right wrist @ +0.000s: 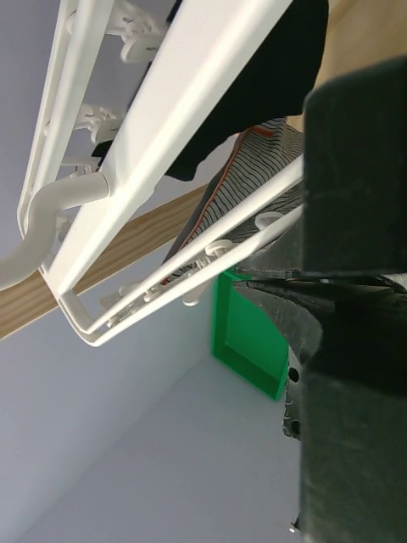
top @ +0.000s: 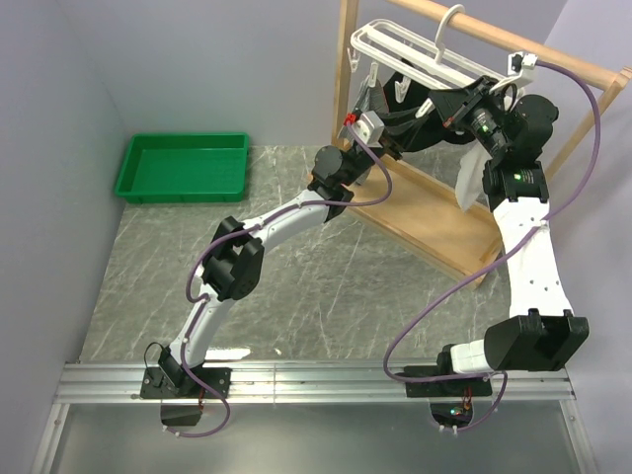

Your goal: Clip the underwear to the hanger

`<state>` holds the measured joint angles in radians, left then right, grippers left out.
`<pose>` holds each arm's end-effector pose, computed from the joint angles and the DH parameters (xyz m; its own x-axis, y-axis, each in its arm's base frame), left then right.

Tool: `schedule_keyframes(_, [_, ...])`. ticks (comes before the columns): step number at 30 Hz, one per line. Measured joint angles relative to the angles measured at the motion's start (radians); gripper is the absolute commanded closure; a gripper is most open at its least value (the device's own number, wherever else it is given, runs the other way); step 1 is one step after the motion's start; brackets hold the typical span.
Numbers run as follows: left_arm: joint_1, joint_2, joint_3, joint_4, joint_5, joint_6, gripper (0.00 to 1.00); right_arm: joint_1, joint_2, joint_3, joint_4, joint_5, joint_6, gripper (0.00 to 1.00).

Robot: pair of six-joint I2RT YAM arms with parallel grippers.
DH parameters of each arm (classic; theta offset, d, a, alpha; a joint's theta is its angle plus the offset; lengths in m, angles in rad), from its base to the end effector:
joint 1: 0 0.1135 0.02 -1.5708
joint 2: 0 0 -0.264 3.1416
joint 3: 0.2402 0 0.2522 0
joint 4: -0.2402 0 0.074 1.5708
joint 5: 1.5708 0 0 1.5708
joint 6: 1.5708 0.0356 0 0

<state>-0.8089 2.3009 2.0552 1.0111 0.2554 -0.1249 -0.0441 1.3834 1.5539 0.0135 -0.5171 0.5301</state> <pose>0.3569 -0.3871 0.3840 0.3717 -0.5642 -0.7373 0.8790 0.4695 0.0838 0.3057 0.0041 0.4928 -0.0684 0.4430 -0.8939 -0.4783 0.7718 0.4191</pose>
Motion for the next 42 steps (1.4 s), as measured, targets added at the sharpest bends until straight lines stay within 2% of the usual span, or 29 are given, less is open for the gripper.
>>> schedule_keyframes(7, [-0.005,0.0,0.03,-0.032,-0.014,0.055,0.61,0.0,0.0,0.0,0.001,0.005,-0.008,1.0])
schedule_keyframes(13, [-0.011,0.0,0.066,-0.051,-0.015,0.084,0.68,0.002,0.0,0.0,0.001,0.007,-0.034,1.0])
schedule_keyframes(20, [-0.013,0.003,0.095,-0.083,-0.011,0.088,0.62,0.003,0.0,0.0,0.001,0.007,-0.045,1.0])
schedule_keyframes(28, [-0.014,0.01,0.097,-0.117,-0.01,0.088,0.63,0.005,0.0,0.0,0.001,0.007,-0.056,1.0])
schedule_keyframes(31, [-0.014,0.015,0.1,-0.119,-0.014,0.09,0.67,0.005,0.0,0.0,0.001,0.007,-0.057,1.0])
schedule_keyframes(34, [-0.014,0.02,0.104,-0.12,-0.02,0.1,0.84,0.005,0.0,0.0,0.0,0.007,-0.06,1.0])
schedule_keyframes(35, [-0.014,0.021,0.107,-0.122,-0.018,0.1,0.93,0.005,0.0,0.0,0.001,0.008,-0.06,1.0])
schedule_keyframes(39, [-0.015,0.021,0.113,-0.136,-0.017,0.104,0.99,0.005,-0.001,0.0,-0.003,0.006,-0.051,0.63])
schedule_keyframes(42, [-0.014,0.021,0.116,-0.142,-0.018,0.102,0.99,0.01,-0.004,0.0,-0.022,0.004,-0.044,0.57])
